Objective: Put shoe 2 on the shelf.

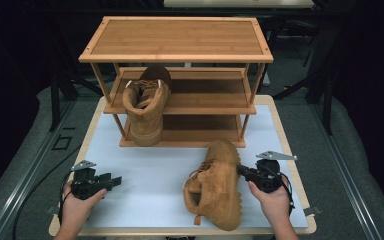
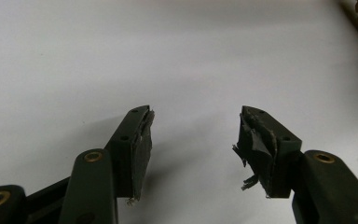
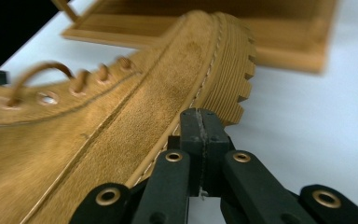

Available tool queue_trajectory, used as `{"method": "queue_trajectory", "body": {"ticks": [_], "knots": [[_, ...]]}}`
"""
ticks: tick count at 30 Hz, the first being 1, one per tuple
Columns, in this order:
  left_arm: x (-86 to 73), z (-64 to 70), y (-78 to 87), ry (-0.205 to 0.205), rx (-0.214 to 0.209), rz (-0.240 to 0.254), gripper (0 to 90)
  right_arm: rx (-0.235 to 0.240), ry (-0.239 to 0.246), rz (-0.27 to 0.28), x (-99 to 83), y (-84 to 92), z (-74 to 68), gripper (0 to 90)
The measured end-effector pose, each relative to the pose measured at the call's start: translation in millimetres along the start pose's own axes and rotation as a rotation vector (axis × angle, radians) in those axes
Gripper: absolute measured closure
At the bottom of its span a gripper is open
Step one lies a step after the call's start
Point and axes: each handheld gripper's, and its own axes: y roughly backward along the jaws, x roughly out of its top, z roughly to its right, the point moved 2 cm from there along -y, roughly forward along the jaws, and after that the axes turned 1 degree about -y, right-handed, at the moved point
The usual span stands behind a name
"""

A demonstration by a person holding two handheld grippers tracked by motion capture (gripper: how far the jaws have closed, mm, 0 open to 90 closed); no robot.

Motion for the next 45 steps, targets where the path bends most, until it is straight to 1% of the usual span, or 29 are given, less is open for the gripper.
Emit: {"method": "queue_trajectory", "body": {"ticks": [2, 3, 4, 6, 7, 8, 9, 11, 14, 17, 20, 22, 24, 25, 26, 27, 28, 30, 31, 33, 34, 36, 37, 39, 40, 41, 42, 44, 45], "knots": [[0.2, 0.7, -1.4, -0.002, 0.000, -0.004, 44.3, -0.005, -0.041, -0.013, -7.7, 1.4, 15.0, 90.0], [0.2, 1.0, -2.1, -0.001, 0.000, -0.008, 44.2, 0.019, -0.074, -0.006, -10.9, 0.9, 21.4, 90.0], [0.3, 1.3, -2.7, -0.001, 0.001, -0.007, 44.3, 0.045, -0.106, -0.014, -13.4, 1.0, 27.9, 90.0], [0.5, 1.9, -3.3, -0.001, -0.001, -0.008, 44.3, 0.077, -0.149, -0.011, -17.5, -0.8, 37.1, 90.0], [0.6, 2.1, -3.3, -0.002, -0.001, -0.008, 44.3, 0.059, -0.162, -0.026, -20.4, -1.7, 41.8, 90.0], [0.7, 2.2, -3.1, -0.003, -0.002, -0.008, 44.3, 0.039, -0.164, -0.027, -22.4, -3.2, 44.1, 90.0], [0.6, 2.1, -3.0, -0.003, -0.001, -0.008, 44.3, 0.015, -0.164, -0.047, -26.1, -5.6, 47.8, 90.0], [0.2, 1.6, -3.1, 0.003, 0.000, -0.008, 44.3, -0.006, -0.175, -0.080, -32.3, -9.5, 53.9, 90.0], [-0.6, 0.4, -2.8, 0.007, 0.002, -0.011, 44.3, -0.001, -0.217, -0.095, -39.0, -15.1, 62.5, 90.0], [-0.5, 0.5, -2.4, 0.006, -0.001, -0.006, 44.2, 0.030, -0.245, -0.097, -41.4, -15.2, 68.3, 88.8], [-0.8, 0.6, -2.5, 0.004, 0.000, -0.009, 44.2, 0.014, -0.235, -0.095, -39.5, -14.0, 67.1, 84.6], [-1.0, 0.6, -2.4, 0.005, -0.001, -0.010, 44.2, -0.009, -0.219, -0.120, -36.7, -12.1, 66.0, 80.1], [-0.9, 0.7, -1.7, 0.005, -0.001, -0.009, 44.2, -0.022, -0.222, -0.139, -33.5, -11.4, 64.2, 76.2], [-0.8, 0.7, -1.4, 0.005, -0.001, -0.009, 44.2, -0.027, -0.219, -0.156, -30.8, -10.4, 63.1, 72.2], [-0.6, 0.7, -1.3, 0.005, -0.002, -0.007, 44.2, -0.033, -0.231, -0.192, -27.0, -8.3, 62.0, 70.3], [-0.6, 0.6, -1.3, 0.005, -0.002, -0.007, 44.1, -0.041, -0.223, -0.228, -22.6, -6.5, 60.6, 69.8], [-0.7, 0.5, -1.4, 0.005, -0.001, -0.007, 44.1, -0.055, -0.197, -0.279, -17.9, -4.0, 59.0, 69.3], [-0.8, 0.0, -1.8, 0.005, -0.004, -0.012, 44.1, -0.115, -0.144, -0.384, -8.1, 1.6, 54.3, 66.9], [-0.9, -0.2, -2.0, 0.006, -0.004, -0.012, 44.1, -0.131, -0.123, -0.439, -4.1, 3.9, 52.3, 65.5], [-0.8, -0.5, -2.0, 0.005, -0.006, -0.010, 44.0, -0.157, -0.092, -0.524, 1.4, 7.8, 48.4, 63.6], [-0.8, -0.7, -1.9, 0.006, -0.006, -0.011, 43.9, -0.164, -0.078, -0.550, 3.3, 9.6, 47.0, 62.4], [-1.1, -1.2, -2.0, 0.006, -0.005, -0.013, 43.9, -0.184, -0.058, -0.642, 8.8, 15.7, 43.7, 61.0], [-1.2, -1.2, -2.2, 0.006, -0.005, -0.014, 43.9, -0.188, -0.058, -0.644, 10.0, 16.8, 42.5, 60.5], [-1.5, -0.9, -2.5, 0.007, -0.005, -0.015, 43.9, -0.195, -0.071, -0.691, 17.4, 23.2, 39.8, 59.7], [-1.5, -0.5, -2.8, 0.008, -0.007, -0.014, 43.9, -0.197, -0.075, -0.700, 20.8, 25.6, 38.8, 59.4], [-1.4, -0.3, -2.8, 0.006, -0.008, -0.017, 43.8, -0.196, -0.087, -0.728, 29.2, 31.6, 36.2, 58.8], [-1.4, -0.1, -3.0, 0.005, -0.008, -0.017, 43.8, -0.204, -0.098, -0.714, 36.7, 36.0, 32.3, 58.8], [-1.5, 0.1, -3.5, 0.007, -0.006, -0.015, 43.8, -0.199, -0.088, -0.712, 53.8, 46.7, 22.3, 58.5], [-1.6, 0.2, -3.6, 0.008, -0.005, -0.018, 43.8, -0.194, -0.086, -0.708, 57.6, 48.8, 19.5, 58.5]]}}
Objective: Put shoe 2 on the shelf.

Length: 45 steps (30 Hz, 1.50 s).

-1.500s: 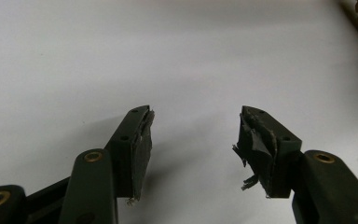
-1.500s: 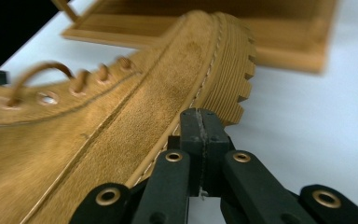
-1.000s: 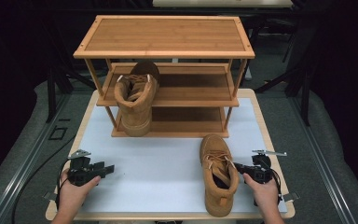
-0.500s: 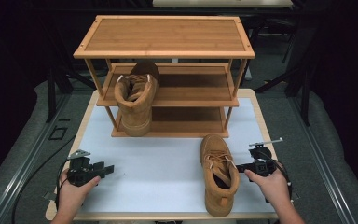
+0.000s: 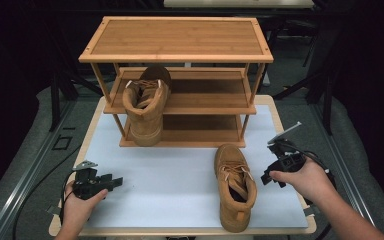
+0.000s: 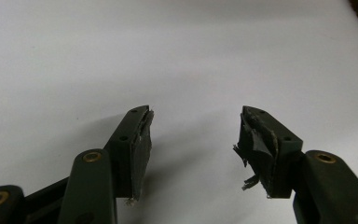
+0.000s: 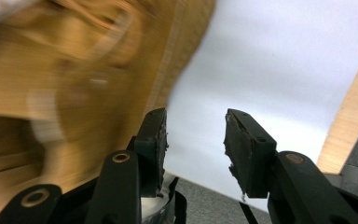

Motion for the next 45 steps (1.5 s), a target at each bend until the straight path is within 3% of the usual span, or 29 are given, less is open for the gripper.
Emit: {"method": "queue_trajectory", "body": {"ticks": [3, 6, 8, 9, 11, 15, 19, 22, 27, 30, 31, 34, 39, 45], "knots": [[-0.2, 0.1, -0.7, 0.000, -0.001, -0.005, 43.7, 0.018, 0.024, 0.013, 4.5, 23.1, -15.8, 57.9], [-0.1, 0.7, -0.9, -0.004, -0.005, -0.005, 43.6, 0.027, 0.057, -0.008, 7.9, 36.5, -33.8, 56.6], [-0.1, 0.8, -0.8, -0.003, -0.003, -0.004, 43.6, 0.022, 0.068, -0.015, 8.4, 35.6, -38.4, 56.2], [-0.2, 0.5, -0.4, -0.001, -0.002, -0.002, 43.6, 0.027, 0.089, -0.036, 9.2, 28.3, -46.9, 55.8], [-0.4, -0.1, -0.1, 0.000, -0.001, -0.002, 43.6, 0.030, 0.102, -0.057, 9.8, 19.0, -51.1, 56.0], [-0.6, -1.3, 0.0, 0.004, 0.002, -0.001, 43.6, 0.017, 0.122, -0.102, 10.7, -1.5, -53.2, 70.4], [-0.1, -2.5, 0.7, 0.006, 0.005, 0.000, 43.6, -0.004, 0.177, -0.090, 14.1, -0.5, -55.8, 77.6], [0.0, -1.4, -0.1, 0.003, 0.004, 0.000, 43.6, -0.056, 0.211, -0.076, 20.2, 4.3, -52.5, 79.3], [0.0, -1.7, 0.1, 0.008, 0.003, 0.000, 43.6, -0.113, 0.228, -0.016, 33.7, 10.8, -30.9, 79.7], [-0.5, -3.1, 0.0, 0.010, 0.007, -0.002, 43.6, -0.153, 0.243, -0.014, 36.5, 7.1, -19.0, 78.2], [-0.5, -3.2, -0.1, 0.011, 0.007, -0.003, 43.6, -0.157, 0.255, -0.028, 36.1, 5.0, -16.0, 76.6], [-0.9, -3.0, -0.9, 0.012, 0.006, -0.005, 43.6, -0.112, 0.213, -0.033, 35.7, 8.2, -12.8, 71.7], [-1.1, -1.8, -1.7, 0.009, 0.006, -0.007, 43.6, -0.128, 0.219, -0.078, 29.5, 5.2, -12.3, 67.3], [-1.6, -0.3, -2.9, 0.005, 0.001, -0.012, 43.4, -0.112, 0.176, -0.118, 25.9, -4.2, -4.9, 66.6]]}}
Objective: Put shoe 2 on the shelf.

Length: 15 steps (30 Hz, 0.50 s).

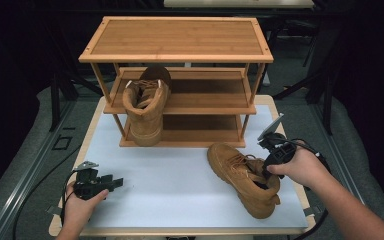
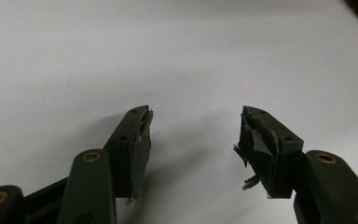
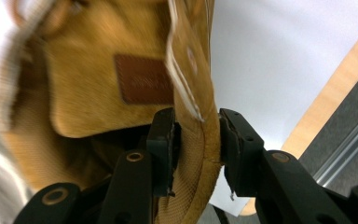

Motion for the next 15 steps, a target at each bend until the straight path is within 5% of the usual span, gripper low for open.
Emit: {"method": "queue_trajectory", "body": {"ticks": [5, 15], "knots": [[-0.4, -1.2, -0.4, 0.002, 0.001, -0.005, 43.3, 0.004, -0.020, -0.055, -5.5, -19.4, 2.6, 71.0], [-0.8, -0.8, -1.1, 0.001, 0.002, -0.013, 43.3, 0.021, -0.049, -0.042, -6.1, -15.3, 4.5, 71.4]]}}
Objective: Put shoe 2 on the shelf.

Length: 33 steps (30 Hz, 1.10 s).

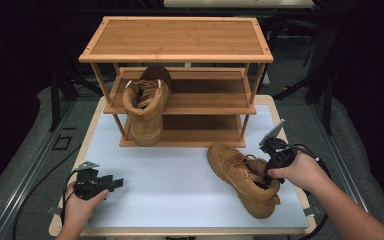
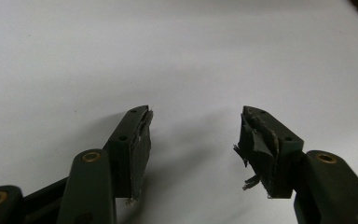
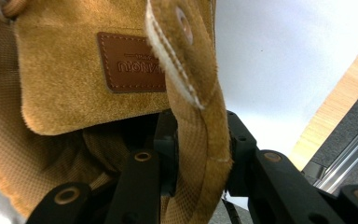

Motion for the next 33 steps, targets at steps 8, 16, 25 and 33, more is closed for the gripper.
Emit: {"method": "queue_trajectory", "body": {"ticks": [8, 16, 25, 33], "knots": [[0.1, 0.7, -0.4, 0.000, 0.001, -0.005, 43.2, 0.034, -0.051, 0.009, -1.5, 2.3, -0.1, 74.8], [0.1, 2.8, -0.5, 0.019, -0.012, -0.010, 43.2, 0.183, -0.095, 0.027, -6.8, 0.6, 3.3, 75.8], [0.7, 3.1, 1.9, 0.041, -0.022, 0.015, 47.2, 0.376, -0.188, 0.078, -17.2, -1.9, -5.1, 76.7], [0.3, 2.4, 1.9, 0.042, -0.019, 0.011, 46.9, 0.500, -0.269, 0.137, -18.2, 0.3, -7.1, 77.5]]}}
